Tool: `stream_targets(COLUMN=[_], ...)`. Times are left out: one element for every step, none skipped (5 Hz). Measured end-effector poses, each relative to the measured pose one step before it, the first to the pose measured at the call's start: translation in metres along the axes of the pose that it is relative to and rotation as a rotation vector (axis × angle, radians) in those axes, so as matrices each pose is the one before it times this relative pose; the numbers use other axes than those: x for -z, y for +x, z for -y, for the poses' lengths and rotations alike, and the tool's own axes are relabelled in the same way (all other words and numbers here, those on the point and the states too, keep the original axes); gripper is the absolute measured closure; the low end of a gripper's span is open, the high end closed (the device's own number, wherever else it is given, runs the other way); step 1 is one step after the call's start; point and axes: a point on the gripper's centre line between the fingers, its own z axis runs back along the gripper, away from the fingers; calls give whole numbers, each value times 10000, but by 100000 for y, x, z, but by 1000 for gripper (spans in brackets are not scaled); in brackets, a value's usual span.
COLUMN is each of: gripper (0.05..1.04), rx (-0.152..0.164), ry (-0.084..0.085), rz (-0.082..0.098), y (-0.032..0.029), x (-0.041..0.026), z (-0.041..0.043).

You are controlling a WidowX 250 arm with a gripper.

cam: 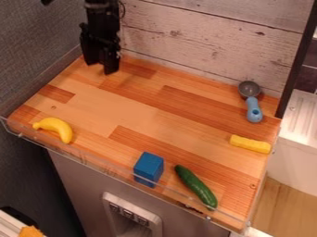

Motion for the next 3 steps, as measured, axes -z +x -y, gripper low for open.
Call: stream_targets(gripper=[85, 85, 153], rx=[1207, 1430, 757], ry=[150, -152, 34], rz=[36, -164, -61], y=[414, 358, 346], x=[980, 1112, 64], z=[-125, 487, 225])
